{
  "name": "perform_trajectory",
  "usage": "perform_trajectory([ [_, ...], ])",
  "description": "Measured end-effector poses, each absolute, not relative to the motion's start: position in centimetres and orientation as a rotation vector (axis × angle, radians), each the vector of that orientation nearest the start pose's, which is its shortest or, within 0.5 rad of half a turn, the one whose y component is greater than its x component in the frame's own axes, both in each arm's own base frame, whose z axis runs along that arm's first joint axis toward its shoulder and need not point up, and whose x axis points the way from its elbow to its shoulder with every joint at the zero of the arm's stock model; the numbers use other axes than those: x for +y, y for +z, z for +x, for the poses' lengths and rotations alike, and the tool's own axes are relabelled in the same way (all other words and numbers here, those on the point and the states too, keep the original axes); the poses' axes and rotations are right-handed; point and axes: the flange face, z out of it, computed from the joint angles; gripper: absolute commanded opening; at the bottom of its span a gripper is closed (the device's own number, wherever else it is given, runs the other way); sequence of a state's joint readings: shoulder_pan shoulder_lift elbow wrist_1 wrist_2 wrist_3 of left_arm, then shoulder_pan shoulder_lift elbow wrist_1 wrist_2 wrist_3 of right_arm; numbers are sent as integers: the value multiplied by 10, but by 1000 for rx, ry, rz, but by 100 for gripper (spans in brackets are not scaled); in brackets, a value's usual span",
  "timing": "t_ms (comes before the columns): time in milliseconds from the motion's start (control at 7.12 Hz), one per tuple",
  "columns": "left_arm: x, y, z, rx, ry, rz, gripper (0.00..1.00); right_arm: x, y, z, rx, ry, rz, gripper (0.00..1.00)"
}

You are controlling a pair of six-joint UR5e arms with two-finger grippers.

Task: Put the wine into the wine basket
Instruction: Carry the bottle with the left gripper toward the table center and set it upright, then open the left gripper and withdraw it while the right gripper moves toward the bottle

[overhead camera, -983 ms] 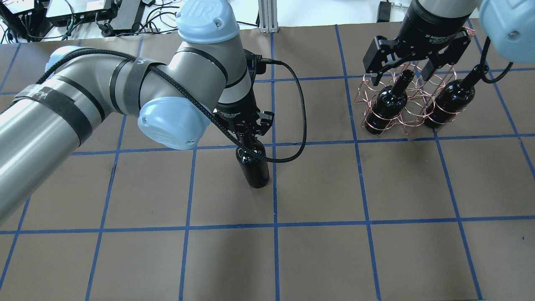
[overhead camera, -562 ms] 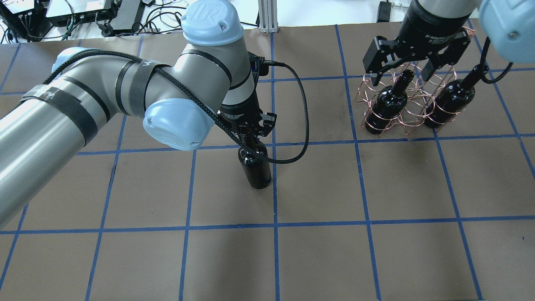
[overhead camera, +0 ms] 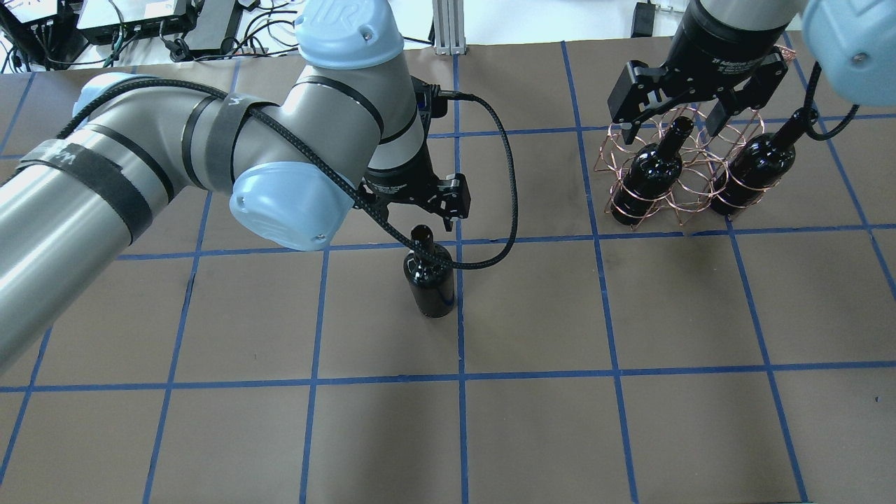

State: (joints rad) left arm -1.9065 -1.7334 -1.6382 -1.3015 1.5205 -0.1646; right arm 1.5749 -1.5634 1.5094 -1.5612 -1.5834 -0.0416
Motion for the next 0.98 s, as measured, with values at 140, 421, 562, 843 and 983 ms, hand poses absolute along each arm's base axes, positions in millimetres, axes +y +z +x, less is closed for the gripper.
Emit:
perform_trajectory([
  [140, -488, 413, -301, 3186, -82, 233, 100, -497, 514, 135, 3152, -69, -66, 99],
  [421, -531, 447, -226, 3187, -173, 30, 100, -494, 514, 140, 3140, -71, -39, 99],
  [562, -550, 462, -177, 3178, -196, -82, 100, -491, 515, 151, 3137, -85, -14, 99],
  [843, -562, 489, -96, 3144, -232, -194, 100, -476, 516, 202, 3135, -125, 6, 99],
  [983, -563, 494, -59, 3107, -236, -214, 100, -466, 515, 229, 3128, -129, 47, 99],
])
